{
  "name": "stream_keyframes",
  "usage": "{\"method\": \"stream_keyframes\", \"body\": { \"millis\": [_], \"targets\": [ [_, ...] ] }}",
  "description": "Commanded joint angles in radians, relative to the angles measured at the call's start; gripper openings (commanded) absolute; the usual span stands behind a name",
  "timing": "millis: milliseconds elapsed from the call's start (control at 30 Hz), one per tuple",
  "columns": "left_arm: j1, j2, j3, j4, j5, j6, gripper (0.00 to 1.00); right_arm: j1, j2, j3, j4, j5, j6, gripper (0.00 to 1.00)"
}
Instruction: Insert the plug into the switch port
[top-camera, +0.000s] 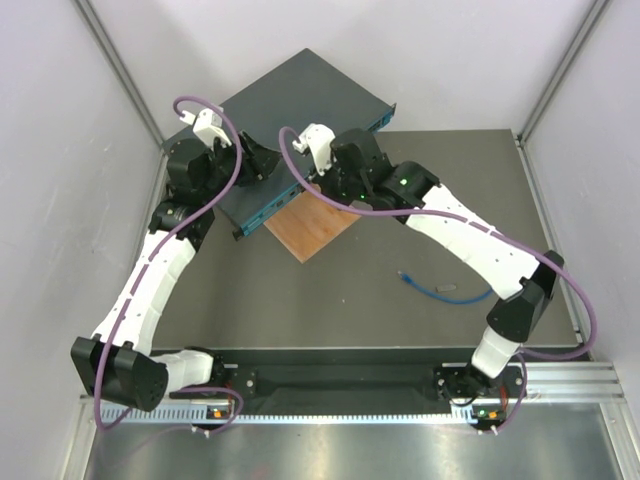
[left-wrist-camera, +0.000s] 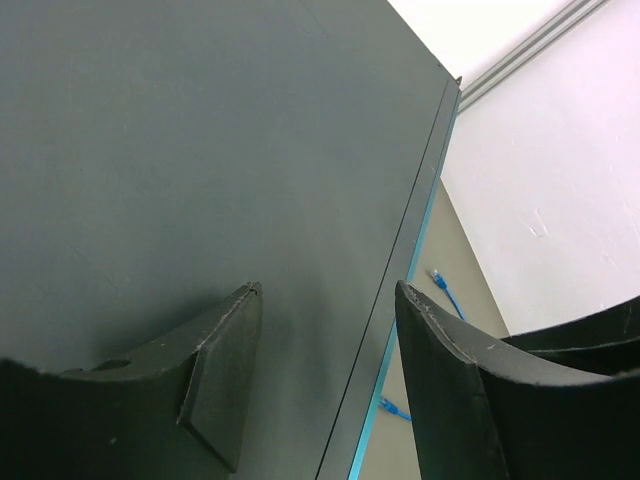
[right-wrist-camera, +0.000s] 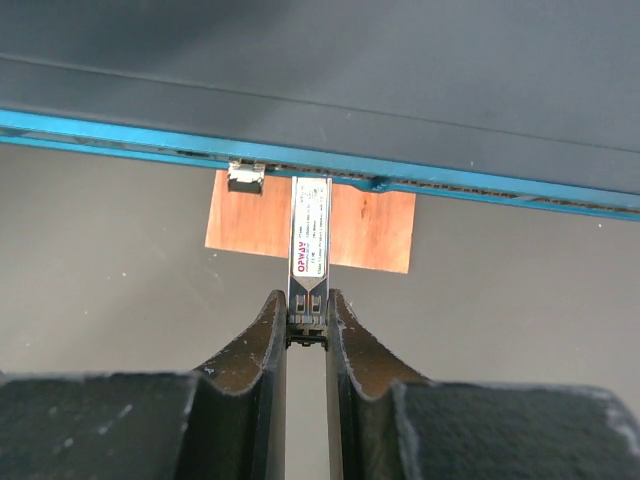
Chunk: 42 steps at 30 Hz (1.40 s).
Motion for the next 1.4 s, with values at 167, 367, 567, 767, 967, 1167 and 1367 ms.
{"method": "stream_keyframes", "body": {
  "millis": [167,367,567,767,967,1167,1367],
  "targets": [
    [-0.003,-0.011,-0.005,0.037,-0.007,0.008,0.61,0.019,0.026,0.073,-0.005,0.025,0.017,0.0],
    [-0.003,-0.012,-0.006,0.04,-0.003,0.007,0.61,0.036,0.015,0.05,-0.008,0.021,0.019,0.0],
    [-0.003,-0.012,-0.011,0.043,0.002,-0.001,0.61,0.036,0.032,0.067,-0.015,0.018,0.015,0.0],
    [-0.003,-0.011,-0.012,0.044,0.006,-0.002,0.61,0.035,0.029,0.048,-0.015,0.025,0.02,0.0],
    [-0.003,-0.011,-0.019,0.044,0.008,-0.006,0.61,0.032,0.024,0.038,-0.013,0.031,0.014,0.0],
    [-0.003,-0.014,-0.019,0.047,0.009,-0.01,0.61,0.029,0.052,0.076,-0.018,0.04,0.009,0.0],
    [-0.003,-0.017,-0.025,0.046,0.006,-0.01,0.61,0.026,0.064,0.094,-0.016,0.041,0.014,0.0]
  ]
}}
